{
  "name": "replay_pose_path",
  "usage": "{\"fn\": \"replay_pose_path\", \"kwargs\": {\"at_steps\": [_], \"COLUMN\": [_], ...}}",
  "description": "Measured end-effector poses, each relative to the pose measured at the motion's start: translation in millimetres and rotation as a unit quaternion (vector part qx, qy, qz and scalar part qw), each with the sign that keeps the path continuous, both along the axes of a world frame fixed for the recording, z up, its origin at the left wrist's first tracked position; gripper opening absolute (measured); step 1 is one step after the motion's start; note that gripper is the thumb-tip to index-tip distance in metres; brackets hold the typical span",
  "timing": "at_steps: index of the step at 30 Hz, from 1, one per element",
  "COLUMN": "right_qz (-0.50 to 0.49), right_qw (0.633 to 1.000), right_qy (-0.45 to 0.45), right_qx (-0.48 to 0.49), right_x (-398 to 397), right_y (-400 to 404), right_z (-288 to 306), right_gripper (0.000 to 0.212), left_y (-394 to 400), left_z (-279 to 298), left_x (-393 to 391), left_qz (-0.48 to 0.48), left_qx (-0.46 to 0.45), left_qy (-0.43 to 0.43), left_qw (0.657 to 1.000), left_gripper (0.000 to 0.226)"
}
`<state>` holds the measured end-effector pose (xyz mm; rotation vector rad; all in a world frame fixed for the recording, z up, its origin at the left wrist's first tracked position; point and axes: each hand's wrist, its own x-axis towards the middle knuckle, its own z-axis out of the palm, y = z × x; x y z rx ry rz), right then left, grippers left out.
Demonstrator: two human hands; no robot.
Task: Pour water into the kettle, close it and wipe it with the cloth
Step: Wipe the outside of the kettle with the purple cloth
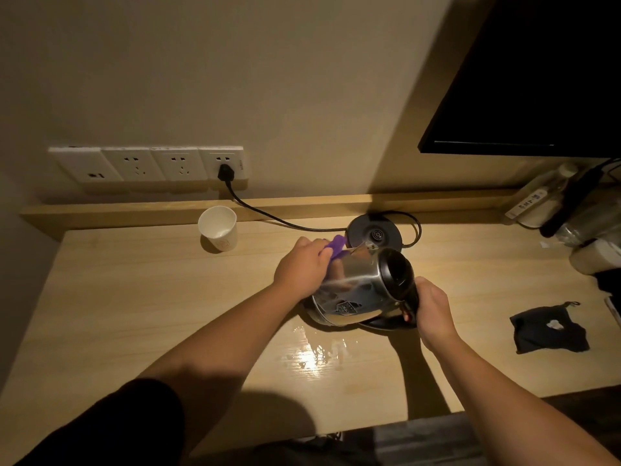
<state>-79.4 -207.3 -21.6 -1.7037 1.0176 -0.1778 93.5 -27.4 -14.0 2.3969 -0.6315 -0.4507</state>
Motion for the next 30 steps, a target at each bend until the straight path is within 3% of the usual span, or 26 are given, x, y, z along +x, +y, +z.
{"fn": "replay_pose_path", "kwargs": {"at_steps": [4, 9, 13, 20, 22, 26, 30], "right_qz": [0.042, 0.034, 0.025, -0.014, -0.024, -0.046, -0.055], "right_qw": [0.998, 0.999, 0.999, 1.000, 1.000, 0.999, 0.998], "right_qy": [0.001, 0.004, 0.009, 0.010, 0.011, 0.003, 0.006], "right_qx": [-0.043, -0.041, -0.033, 0.001, 0.012, 0.026, 0.038], "right_x": [7.8, 8.0, 6.6, 7.0, 6.7, 5.6, 9.3], "right_y": [-0.6, -0.3, 5.3, 8.7, 8.7, 8.7, 10.8], "right_z": [8.0, 7.0, 8.0, 9.8, 10.1, 10.9, 11.7], "right_gripper": [0.031, 0.033, 0.034, 0.040, 0.035, 0.033, 0.031], "left_y": [23.5, 25.4, 5.0, -1.0, 10.2, 37.5, 36.6], "left_z": [-20.8, -18.4, 2.6, 0.9, -12.9, -37.6, -32.6], "left_x": [3.6, -26.2, -69.7, -77.7, -68.3, -48.3, -40.5], "left_qz": [0.042, 0.114, 0.069, -0.033, -0.017, 0.054, 0.076], "left_qx": [0.036, -0.017, -0.093, -0.095, -0.086, -0.012, -0.045], "left_qy": [0.039, 0.025, -0.092, -0.295, -0.281, -0.176, -0.122], "left_qw": [0.998, 0.993, 0.989, 0.950, 0.956, 0.983, 0.989], "left_gripper": [0.036, 0.036, 0.038, 0.030, 0.030, 0.034, 0.035]}}
